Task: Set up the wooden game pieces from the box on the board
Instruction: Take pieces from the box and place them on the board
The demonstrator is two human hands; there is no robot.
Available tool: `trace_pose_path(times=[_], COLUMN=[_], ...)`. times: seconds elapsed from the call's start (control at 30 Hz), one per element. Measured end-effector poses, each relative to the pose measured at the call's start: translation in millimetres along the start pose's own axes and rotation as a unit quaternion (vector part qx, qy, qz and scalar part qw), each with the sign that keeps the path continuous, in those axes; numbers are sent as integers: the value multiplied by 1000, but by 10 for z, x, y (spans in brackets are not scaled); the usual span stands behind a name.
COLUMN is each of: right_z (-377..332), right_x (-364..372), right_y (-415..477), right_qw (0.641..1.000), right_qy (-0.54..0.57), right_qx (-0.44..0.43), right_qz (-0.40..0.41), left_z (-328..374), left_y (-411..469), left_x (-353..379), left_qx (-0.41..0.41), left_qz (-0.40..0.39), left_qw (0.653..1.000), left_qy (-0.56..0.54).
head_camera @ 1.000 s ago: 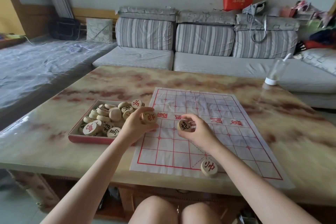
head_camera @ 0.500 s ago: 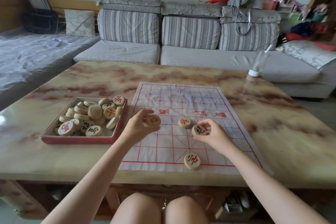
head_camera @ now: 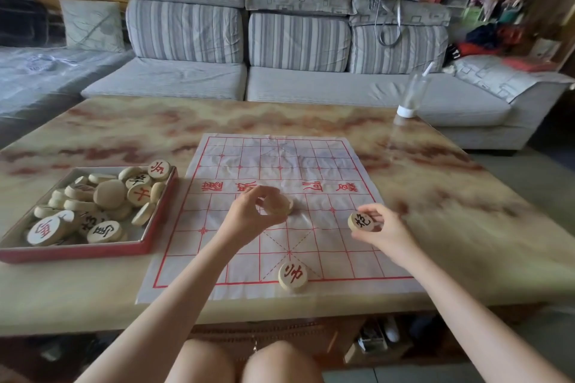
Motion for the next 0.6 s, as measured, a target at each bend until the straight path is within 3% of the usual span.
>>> trace_pose_path(times=[0.2, 0.43, 0.6], right_z=[150, 256, 293], right_x=[-208, -487, -574], right_y=[-18, -34, -35], right_qw=[1000, 999, 999], right_qy=[-4, -5, 2], right_qx=[5, 5, -1], right_qz=[16, 41, 49], left_z=[94, 644, 801], left_y=[114, 354, 485], left_x=[181, 1006, 1423], left_qx=[-1, 61, 70], left_qz=[-22, -129, -153], left_qw=[1000, 988, 984], left_qy=[-10, 66, 58])
Point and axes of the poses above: each hand's wrist, its own y-axis towards the middle knuckle, its own x-axis out of the palm, z = x × y, the point moved 10 cm from there along y, towards the middle knuckle, and after that the axes turned 7 degrees about -z, right-handed, at the moved point
